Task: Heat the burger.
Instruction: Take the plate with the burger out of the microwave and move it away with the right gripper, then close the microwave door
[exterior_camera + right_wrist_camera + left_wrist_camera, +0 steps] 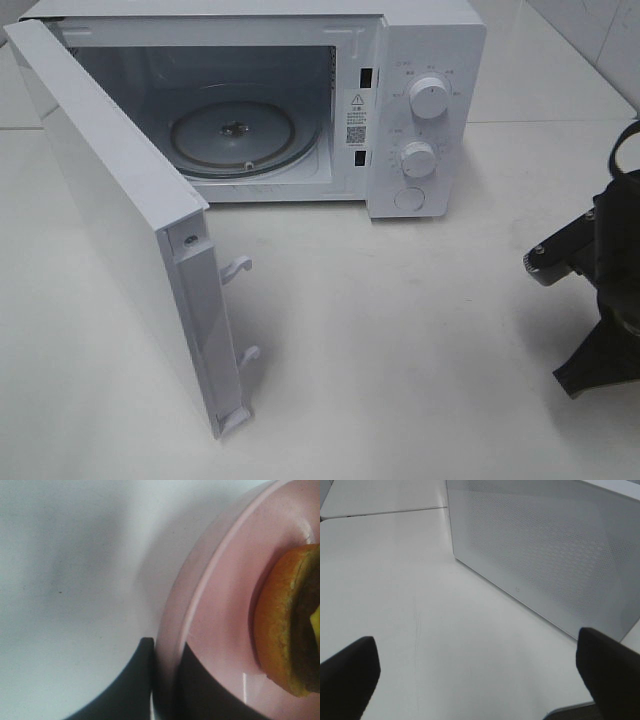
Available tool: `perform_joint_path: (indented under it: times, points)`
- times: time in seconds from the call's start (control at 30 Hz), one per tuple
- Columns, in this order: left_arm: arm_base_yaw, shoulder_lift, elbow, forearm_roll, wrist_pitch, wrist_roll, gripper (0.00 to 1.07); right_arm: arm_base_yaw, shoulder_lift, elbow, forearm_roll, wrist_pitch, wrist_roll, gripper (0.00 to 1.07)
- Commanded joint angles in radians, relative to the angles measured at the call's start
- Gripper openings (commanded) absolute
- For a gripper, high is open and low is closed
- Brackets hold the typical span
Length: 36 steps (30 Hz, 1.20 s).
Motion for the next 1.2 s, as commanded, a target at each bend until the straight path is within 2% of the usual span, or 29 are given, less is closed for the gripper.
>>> perform_joint_path:
  times: [0.03, 0.5, 0.67, 0.73, 0.77, 0.8, 0.83, 0.87, 0.97, 1.2]
  points:
    - [0.003, -0.017, 0.002, -0.011, -0.002, -0.008, 1.0, -0.001, 0.055, -0.008, -0.063, 0.018, 0.091, 0.04]
    - [0.003, -0.017, 0.002, -0.011, -0.002, -0.008, 1.0, -0.001, 0.225, -0.048, -0.102, -0.047, 0.24, 0.08]
    - [0.003, -0.017, 0.002, -0.011, -0.002, -0.008, 1.0, -0.001, 0.256, -0.067, -0.109, -0.052, 0.277, 0.14]
    - [0.003, -0.017, 0.002, -0.011, -0.002, -0.008, 1.0, 0.003, 0.255, -0.067, -0.107, -0.065, 0.283, 0.21]
    - [0.003, -0.017, 0.002, -0.011, -0.002, -0.008, 1.0, 0.003, 0.255, -0.067, -0.107, -0.065, 0.283, 0.21]
    - [0.003, -0.017, 0.002, -0.011, -0.002, -0.008, 1.0, 0.003, 0.248, -0.067, -0.105, -0.077, 0.294, 0.27]
    - [0.003, -0.017, 0.002, -0.011, -0.002, -0.008, 1.0, 0.003, 0.248, -0.067, -0.105, -0.077, 0.294, 0.27]
    - [0.003, -0.017, 0.002, -0.01, -0.002, -0.008, 1.0, 0.003, 0.235, -0.067, -0.09, -0.076, 0.294, 0.34]
    - [0.003, -0.017, 0.002, -0.01, -0.002, -0.008, 1.0, 0.003, 0.19, -0.067, -0.065, -0.076, 0.274, 0.4]
    - [0.003, -0.017, 0.002, -0.01, -0.002, -0.008, 1.0, 0.003, 0.022, -0.067, 0.056, -0.082, 0.121, 0.42]
